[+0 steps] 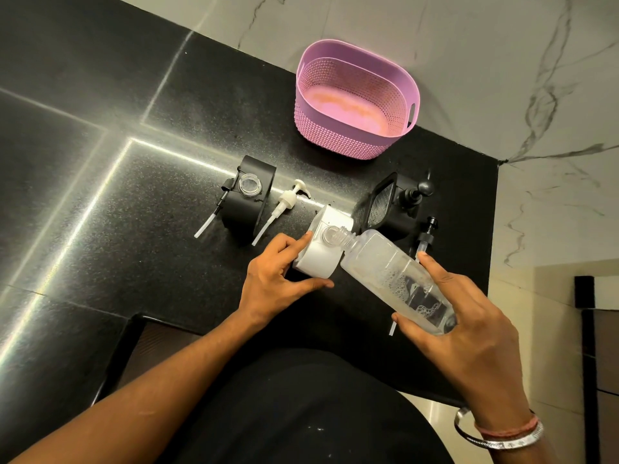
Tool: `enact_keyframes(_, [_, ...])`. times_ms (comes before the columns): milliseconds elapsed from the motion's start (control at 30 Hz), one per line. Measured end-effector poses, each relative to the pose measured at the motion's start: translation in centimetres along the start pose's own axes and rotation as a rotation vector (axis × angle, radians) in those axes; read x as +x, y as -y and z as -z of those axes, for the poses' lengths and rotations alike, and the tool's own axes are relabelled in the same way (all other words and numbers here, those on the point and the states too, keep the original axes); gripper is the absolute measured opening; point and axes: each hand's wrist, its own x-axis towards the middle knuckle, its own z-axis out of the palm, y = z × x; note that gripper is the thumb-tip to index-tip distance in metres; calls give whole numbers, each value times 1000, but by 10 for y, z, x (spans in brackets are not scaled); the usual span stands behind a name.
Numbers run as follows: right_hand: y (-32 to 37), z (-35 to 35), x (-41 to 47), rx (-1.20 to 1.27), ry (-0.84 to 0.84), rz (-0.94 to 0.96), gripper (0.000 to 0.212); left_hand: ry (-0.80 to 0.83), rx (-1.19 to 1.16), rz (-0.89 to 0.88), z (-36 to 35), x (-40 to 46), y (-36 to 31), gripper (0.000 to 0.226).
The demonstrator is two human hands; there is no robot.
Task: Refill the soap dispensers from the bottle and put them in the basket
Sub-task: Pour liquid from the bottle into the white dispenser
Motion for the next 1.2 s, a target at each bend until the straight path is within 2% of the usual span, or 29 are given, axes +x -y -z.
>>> enact_keyframes(333, [1,1,0,-15,9,-5,95,1,-14,-3,-1,0,1,90])
enact_keyframes(533, [2,1,0,-23,16,-9,96,-23,-9,-14,1,0,-4,99])
enact_keyframes(733, [2,0,0,-17,7,-7,96,-28,3,-51,-1,-1,-1,91])
enact_keyframes(1200, [0,0,1,0,1,-8,97,-32,4,-54,-1,-1,3,91])
